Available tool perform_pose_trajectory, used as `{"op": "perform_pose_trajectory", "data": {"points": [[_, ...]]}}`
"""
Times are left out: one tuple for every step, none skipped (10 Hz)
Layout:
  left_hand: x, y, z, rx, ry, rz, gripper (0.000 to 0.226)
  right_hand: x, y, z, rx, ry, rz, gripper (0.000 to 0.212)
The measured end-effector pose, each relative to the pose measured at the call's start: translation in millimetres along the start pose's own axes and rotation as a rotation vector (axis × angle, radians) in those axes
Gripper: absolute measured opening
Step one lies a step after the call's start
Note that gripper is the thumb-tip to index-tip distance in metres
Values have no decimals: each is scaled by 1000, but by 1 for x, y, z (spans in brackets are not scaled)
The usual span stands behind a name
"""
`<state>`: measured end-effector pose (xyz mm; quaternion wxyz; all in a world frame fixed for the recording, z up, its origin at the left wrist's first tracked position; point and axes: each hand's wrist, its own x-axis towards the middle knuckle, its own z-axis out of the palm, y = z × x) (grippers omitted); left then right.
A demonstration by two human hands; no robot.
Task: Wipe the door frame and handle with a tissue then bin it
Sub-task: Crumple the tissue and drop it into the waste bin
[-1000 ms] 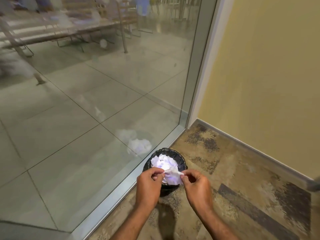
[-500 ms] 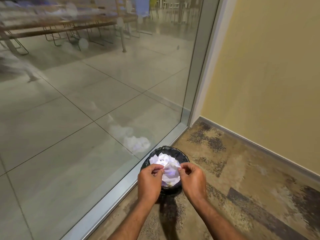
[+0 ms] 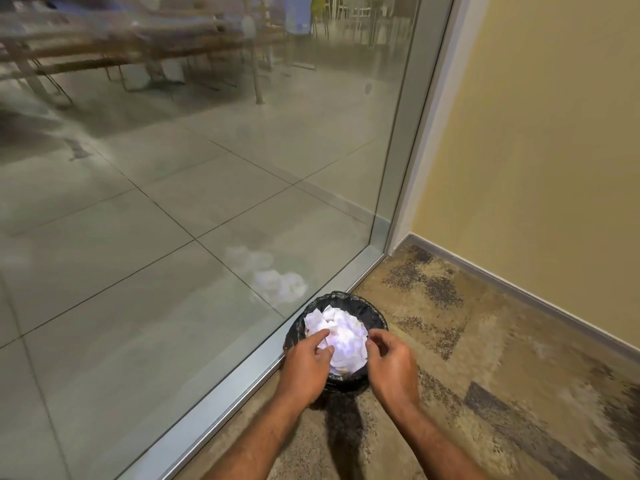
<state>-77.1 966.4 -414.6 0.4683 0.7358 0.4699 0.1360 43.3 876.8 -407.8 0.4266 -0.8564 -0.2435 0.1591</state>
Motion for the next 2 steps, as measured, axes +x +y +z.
{"op": "perform_pose_trajectory", "data": {"points": [[-16,20,-6,112,-4,96,48,-14,-18,-16,19,3,-27,29],[-39,60,-23,192,69,202,56,-31,-48,-45,-12,61,-117,34]]}}
